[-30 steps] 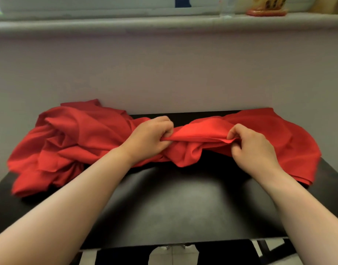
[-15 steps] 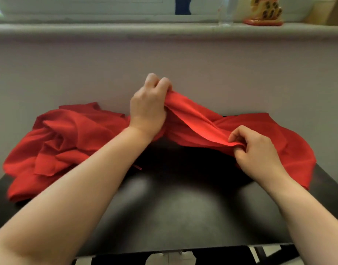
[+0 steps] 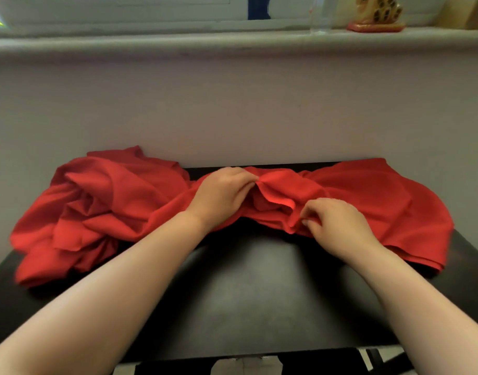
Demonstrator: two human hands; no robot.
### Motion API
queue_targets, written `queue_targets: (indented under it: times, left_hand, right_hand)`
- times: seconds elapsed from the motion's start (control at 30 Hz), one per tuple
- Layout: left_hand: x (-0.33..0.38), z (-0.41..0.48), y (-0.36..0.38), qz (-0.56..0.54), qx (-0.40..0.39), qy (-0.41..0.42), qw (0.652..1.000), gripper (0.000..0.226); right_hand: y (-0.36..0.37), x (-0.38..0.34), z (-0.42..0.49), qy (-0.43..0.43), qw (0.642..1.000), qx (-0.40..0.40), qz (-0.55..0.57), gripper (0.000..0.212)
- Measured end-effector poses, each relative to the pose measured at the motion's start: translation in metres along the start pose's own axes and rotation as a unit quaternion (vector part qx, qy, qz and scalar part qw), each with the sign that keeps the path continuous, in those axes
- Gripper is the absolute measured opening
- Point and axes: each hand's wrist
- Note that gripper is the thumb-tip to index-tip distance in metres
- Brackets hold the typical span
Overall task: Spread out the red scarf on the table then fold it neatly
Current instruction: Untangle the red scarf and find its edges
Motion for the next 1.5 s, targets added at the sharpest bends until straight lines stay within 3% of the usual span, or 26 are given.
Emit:
queue_targets:
  times: [0.07,0.17,0.23,0.3,0.33,0.4,0.47,0.53,0.63,0.87,1.07,1.27,1.43,1.5]
  left_hand:
    - [0.0,-0.004,-0.001,-0.008,0.09,-0.02,0.996,0.028]
    - [-0.003,-0.006,-0.004,-0.031,0.134,-0.045,0.989,0.024]
    - [-0.001,-0.009,-0.006,-0.022,0.087,-0.05,0.995,0.026]
    - [0.0,-0.008,-0.007,0.103,-0.035,-0.101,0.989,0.029]
    - [0.001,-0.007,-0.008,0.175,-0.082,-0.14,0.971,0.028]
    - [0.002,-0.005,-0.013,0.217,-0.068,-0.153,0.962,0.028]
    - [0.008,-0.005,-0.014,0.121,-0.021,-0.102,0.987,0.038]
    - [0.025,-0.007,-0.012,0.016,-0.04,-0.037,0.998,0.041]
    - [0.055,-0.006,-0.005,-0.029,-0.054,-0.018,0.998,0.053]
    - [0.091,0.01,0.002,-0.047,0.071,-0.04,0.996,0.017]
    - [0.056,0.014,-0.013,0.046,0.012,-0.117,0.992,0.01]
    - [0.051,0.021,-0.045,-0.063,0.032,-0.135,0.988,0.02]
    - [0.066,0.024,-0.06,-0.076,-0.004,-0.12,0.99,0.014]
    - [0.065,0.024,-0.063,-0.075,-0.003,-0.106,0.992,0.013]
  right_hand:
    - [-0.002,0.005,-0.002,0.018,0.992,0.11,0.055,0.008]
    - [-0.008,0.011,-0.003,0.021,0.968,0.219,0.117,0.006]
    - [-0.012,0.012,-0.002,0.012,0.962,0.242,0.129,0.006]
    - [-0.015,0.012,0.0,0.004,0.957,0.257,0.134,0.006]
    - [-0.017,0.011,0.001,-0.001,0.956,0.26,0.134,0.007]
    - [-0.018,0.008,0.0,-0.011,0.955,0.263,0.134,0.008]
    - [-0.02,0.006,-0.001,-0.018,0.952,0.272,0.14,0.008]
    - [-0.02,0.004,-0.001,-0.025,0.952,0.269,0.144,0.009]
    - [-0.022,0.0,-0.001,-0.036,0.953,0.264,0.144,0.012]
    - [-0.032,-0.005,-0.002,-0.064,0.953,0.276,0.106,0.012]
    - [-0.049,0.006,-0.001,-0.032,0.944,0.313,0.099,0.013]
    - [-0.056,0.001,0.012,0.017,0.967,0.239,0.083,0.008]
    - [-0.042,-0.04,0.023,-0.066,0.982,0.153,0.09,0.044]
    - [-0.037,-0.046,0.029,-0.062,0.985,0.145,0.073,0.038]
Point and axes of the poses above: each hand's wrist, its own z-axis towards the middle knuckle, its own y-axis out of the palm, x = y × z, and after that the axes turned 15 degrees about -y, right-handed
